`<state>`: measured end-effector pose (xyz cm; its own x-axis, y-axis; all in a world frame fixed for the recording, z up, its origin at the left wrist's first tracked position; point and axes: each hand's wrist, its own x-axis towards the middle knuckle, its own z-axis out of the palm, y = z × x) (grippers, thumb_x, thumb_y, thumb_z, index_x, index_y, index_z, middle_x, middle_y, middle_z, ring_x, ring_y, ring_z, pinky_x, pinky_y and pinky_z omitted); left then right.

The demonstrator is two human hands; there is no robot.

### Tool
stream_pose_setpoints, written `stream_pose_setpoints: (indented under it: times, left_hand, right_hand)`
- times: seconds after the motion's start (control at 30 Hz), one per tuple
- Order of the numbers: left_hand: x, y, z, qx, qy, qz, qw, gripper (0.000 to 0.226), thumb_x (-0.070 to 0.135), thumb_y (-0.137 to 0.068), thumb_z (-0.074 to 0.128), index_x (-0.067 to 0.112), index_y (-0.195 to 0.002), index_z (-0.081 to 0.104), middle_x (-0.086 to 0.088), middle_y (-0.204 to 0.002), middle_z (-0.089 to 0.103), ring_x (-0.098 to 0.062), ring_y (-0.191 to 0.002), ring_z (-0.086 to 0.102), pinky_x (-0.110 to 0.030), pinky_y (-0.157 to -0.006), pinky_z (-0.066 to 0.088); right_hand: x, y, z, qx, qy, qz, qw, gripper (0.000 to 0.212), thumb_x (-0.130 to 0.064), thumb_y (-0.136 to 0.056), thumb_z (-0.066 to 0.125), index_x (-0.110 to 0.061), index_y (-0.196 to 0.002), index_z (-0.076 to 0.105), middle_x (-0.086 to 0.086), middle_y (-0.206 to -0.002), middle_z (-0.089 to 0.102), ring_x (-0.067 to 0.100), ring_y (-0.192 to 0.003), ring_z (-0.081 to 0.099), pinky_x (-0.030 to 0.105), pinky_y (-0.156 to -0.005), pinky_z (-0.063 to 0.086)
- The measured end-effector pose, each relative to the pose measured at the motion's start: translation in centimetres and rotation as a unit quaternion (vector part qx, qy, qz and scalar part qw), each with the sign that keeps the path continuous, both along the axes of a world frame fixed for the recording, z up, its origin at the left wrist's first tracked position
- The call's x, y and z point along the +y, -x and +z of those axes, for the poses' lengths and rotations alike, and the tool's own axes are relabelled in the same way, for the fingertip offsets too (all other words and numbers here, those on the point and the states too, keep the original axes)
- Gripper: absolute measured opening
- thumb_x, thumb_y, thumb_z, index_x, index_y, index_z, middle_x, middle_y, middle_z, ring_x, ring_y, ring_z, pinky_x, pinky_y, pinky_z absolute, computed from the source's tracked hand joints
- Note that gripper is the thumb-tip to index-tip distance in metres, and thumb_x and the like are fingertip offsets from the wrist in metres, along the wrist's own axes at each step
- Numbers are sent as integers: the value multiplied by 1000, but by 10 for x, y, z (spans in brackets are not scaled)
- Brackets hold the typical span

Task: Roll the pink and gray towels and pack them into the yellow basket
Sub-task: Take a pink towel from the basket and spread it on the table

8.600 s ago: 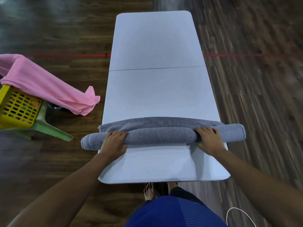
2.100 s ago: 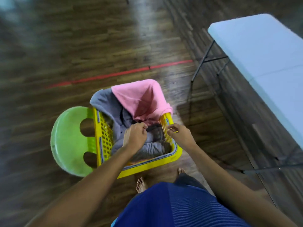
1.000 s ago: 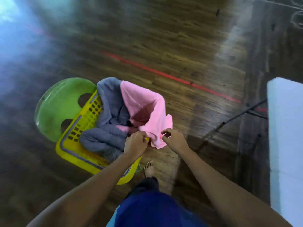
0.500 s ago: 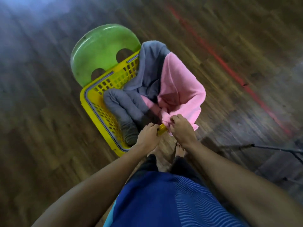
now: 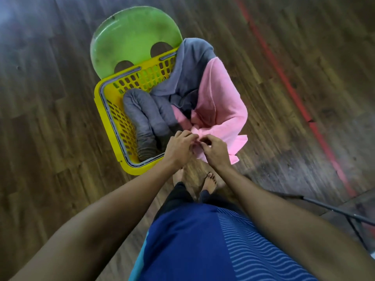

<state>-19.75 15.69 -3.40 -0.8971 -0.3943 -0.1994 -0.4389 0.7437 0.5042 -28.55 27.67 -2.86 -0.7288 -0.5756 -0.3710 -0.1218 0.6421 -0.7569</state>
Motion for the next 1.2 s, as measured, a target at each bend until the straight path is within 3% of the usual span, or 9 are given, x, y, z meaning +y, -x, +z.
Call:
stream_pose_setpoints:
  times: [0.23,0.4,0.53,0.63,0.73,0.8,0.97,1.07,1.2]
  left_hand:
    - [-11,23,-14,10,-36,-41,998,22,14,-78,59,16,-98,68,-4,-96,66,-27,-88,58,-39,-83,44]
    - [-26,42,-7,29,-91,-44,994,8,12,-75,74,11,-82,70,-1,-75,62,-20,-71,54,-22,-66,31]
    - [-31,44,-6,23,-128,-60,990,10,9,-75,72,9,-83,67,4,-73,56,-15,-66,49,-28,-64,37]
    - [-35,46,-5,26,-131,-95,986,10,4,-72,68,9,-80,64,-1,-74,61,-12,-65,47,-25,-64,35]
    - [-39,46,-1,32,-116,-135,983,12,1,-67,66,10,-75,64,-2,-72,64,-13,-66,49,-22,-64,32]
    - [-39,45,-2,30,-112,-149,982,13,2,-68,68,11,-77,66,0,-76,67,-13,-69,51,-21,-66,33]
    - [-38,52,3,3,-151,-118,981,16,8,-76,72,19,-72,60,14,-76,68,1,-63,49,-18,-63,37]
    - [-37,62,9,8,-179,-88,980,10,3,-76,69,9,-76,61,8,-70,62,-7,-63,52,-19,-61,38]
    - [-28,76,15,32,-209,-100,972,11,2,-81,62,9,-81,54,1,-75,59,-17,-71,52,-34,-69,44]
  right_hand:
    - [0,23,0,-56,10,-25,998,7,-22,-88,67,-17,-92,69,-2,-91,70,14,-88,63,22,-79,44]
    - [11,32,-5,-108,-38,5,993,26,-31,-84,72,-15,-105,69,-2,-94,69,14,-87,62,26,-75,44]
    - [17,35,-9,-139,-68,29,988,10,-23,-81,74,-19,-78,66,-1,-77,66,17,-74,59,28,-65,45]
    - [18,38,-4,-144,-37,-8,989,25,-20,-79,76,-23,-66,55,-9,-64,54,8,-63,47,23,-58,36]
    - [21,40,5,-180,7,-27,983,16,-17,-80,76,-21,-73,62,-6,-70,62,4,-65,52,17,-61,40]
    - [22,40,8,-203,23,-17,979,10,-12,-82,72,-15,-91,71,2,-89,71,8,-80,60,21,-74,47]
    - [21,45,12,-96,-28,-24,995,10,-12,-86,64,-19,-89,70,0,-81,67,17,-81,57,28,-70,41]
    - [26,49,14,-71,-35,-50,996,14,-19,-90,61,-11,-94,73,6,-85,70,20,-82,59,33,-74,44]
    - [32,53,20,-58,-34,-95,993,38,-27,-93,61,-18,-58,52,-3,-56,48,9,-56,42,16,-49,29]
